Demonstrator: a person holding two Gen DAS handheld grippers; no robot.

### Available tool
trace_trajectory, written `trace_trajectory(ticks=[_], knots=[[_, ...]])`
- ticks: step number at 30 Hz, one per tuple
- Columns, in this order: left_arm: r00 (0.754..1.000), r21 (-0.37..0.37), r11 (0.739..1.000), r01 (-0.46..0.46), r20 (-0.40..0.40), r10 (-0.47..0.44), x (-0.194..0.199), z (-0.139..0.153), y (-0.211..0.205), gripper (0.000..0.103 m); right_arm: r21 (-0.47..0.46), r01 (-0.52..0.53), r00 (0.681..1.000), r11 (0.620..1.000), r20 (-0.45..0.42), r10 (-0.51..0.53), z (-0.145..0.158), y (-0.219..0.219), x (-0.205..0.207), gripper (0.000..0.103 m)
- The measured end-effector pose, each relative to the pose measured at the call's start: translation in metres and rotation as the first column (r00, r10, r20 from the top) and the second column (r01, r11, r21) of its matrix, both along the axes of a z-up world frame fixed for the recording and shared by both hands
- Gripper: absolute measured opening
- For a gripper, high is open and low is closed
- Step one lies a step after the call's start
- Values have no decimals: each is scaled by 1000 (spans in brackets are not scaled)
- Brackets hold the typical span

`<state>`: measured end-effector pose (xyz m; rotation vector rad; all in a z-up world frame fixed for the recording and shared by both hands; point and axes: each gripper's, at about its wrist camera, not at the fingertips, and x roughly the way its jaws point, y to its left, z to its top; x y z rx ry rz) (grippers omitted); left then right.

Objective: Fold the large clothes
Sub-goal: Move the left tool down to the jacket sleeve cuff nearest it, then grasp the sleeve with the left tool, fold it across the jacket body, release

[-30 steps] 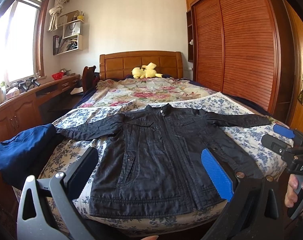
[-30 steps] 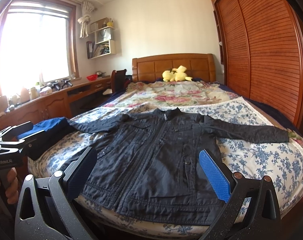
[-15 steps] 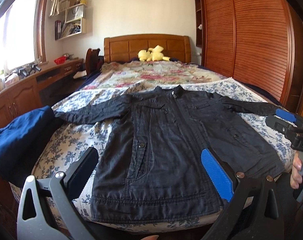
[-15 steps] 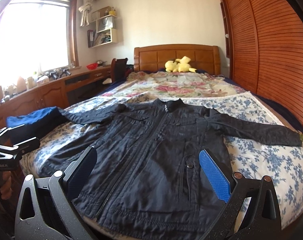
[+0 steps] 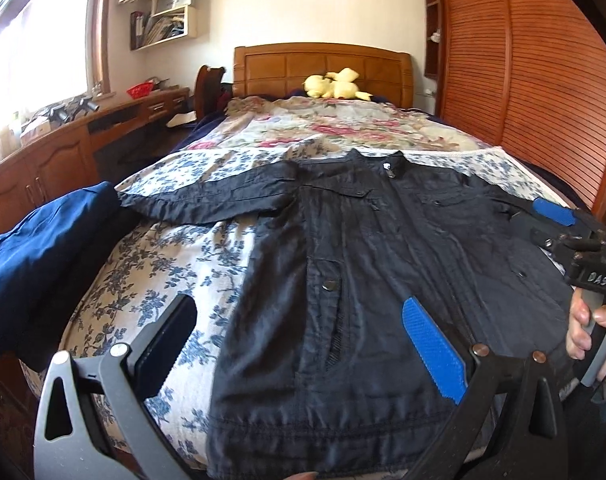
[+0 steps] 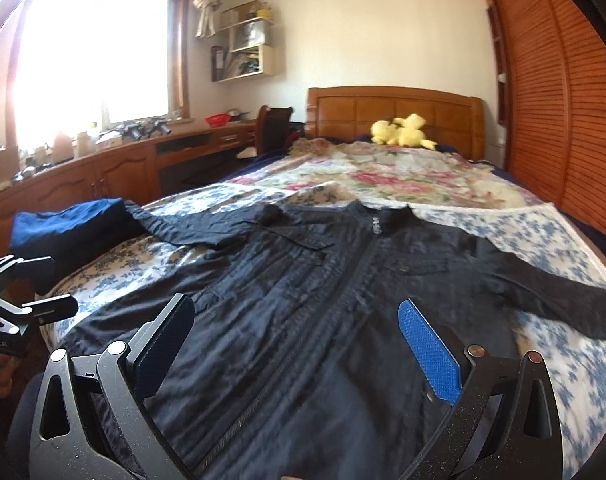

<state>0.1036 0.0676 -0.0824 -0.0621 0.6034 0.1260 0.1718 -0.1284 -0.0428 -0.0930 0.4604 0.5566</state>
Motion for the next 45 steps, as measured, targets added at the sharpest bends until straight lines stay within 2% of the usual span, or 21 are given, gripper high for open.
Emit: trace_trajectory(ticks=[7, 14, 17, 22, 35, 41, 45], knots=[[997, 5, 997, -74, -1, 74, 22, 2, 27, 103, -3, -84, 995, 996, -55, 84, -15, 42, 50, 103], [995, -4, 996, -85, -51, 85, 46, -13, 54, 103, -38, -113, 991, 993, -82, 110, -42, 74, 82, 103], [993, -6, 997, -76, -86, 75, 59, -24, 65, 103, -79, -120, 989, 990, -98, 112, -57, 79, 89, 103], [989, 12, 998, -67, -128, 68, 87, -39, 84, 103, -89, -136, 979, 987, -165, 120, -81, 80, 95, 103], [977, -10, 989, -147, -155, 144, 182, -56, 167, 103, -93, -155, 969, 984, -209, 133, -90, 83, 103, 103], [968, -118, 975, -189, -191, 164, 228, -71, 208, 86, -91, -153, 968, 984, -215, 130, -91, 83, 104, 103], [948, -149, 956, -251, -237, 212, 248, -88, 229, 80, -91, -153, 968, 984, -215, 131, -91, 83, 103, 103]])
